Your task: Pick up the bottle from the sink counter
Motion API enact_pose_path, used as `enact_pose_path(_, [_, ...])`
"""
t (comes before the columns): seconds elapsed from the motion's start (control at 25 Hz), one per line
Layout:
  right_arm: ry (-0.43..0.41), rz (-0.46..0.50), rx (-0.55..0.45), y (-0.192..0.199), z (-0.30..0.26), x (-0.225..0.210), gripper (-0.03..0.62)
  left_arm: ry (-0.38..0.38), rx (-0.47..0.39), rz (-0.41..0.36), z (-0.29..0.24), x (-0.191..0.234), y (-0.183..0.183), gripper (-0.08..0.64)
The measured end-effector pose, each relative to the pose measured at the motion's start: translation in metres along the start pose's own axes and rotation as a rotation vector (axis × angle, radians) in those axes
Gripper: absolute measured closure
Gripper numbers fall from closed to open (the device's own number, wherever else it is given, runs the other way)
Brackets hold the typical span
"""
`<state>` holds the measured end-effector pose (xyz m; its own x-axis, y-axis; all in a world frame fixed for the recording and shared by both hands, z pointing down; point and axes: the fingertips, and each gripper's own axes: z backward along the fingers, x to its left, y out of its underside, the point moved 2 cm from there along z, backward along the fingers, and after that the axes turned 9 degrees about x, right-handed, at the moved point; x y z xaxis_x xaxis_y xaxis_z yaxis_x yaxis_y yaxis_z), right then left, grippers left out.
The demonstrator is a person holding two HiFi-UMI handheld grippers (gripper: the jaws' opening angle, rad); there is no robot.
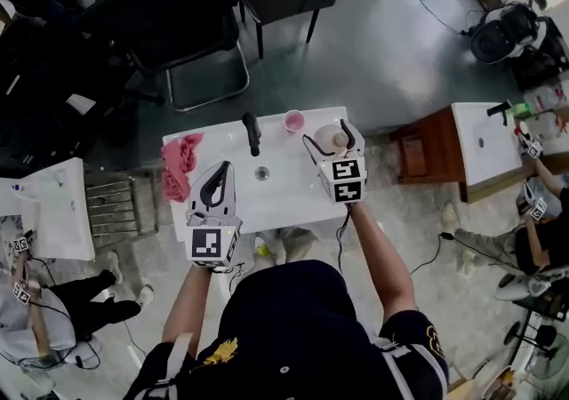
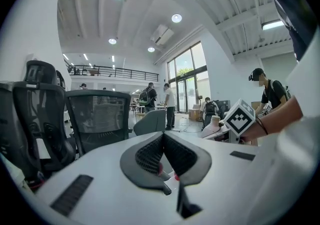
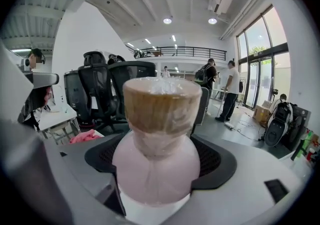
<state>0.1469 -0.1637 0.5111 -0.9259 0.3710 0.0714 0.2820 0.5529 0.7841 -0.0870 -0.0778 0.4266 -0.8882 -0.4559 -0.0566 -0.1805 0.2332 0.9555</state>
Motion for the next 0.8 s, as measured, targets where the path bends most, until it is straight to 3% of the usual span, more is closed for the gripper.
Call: enact_pose_path(0.8, [-0.150,0.098,-0.093,-0.055,0.111,0.094,0.158,-0.011,-0.089,-0.005,0.039,0.010,-0.019,0.541])
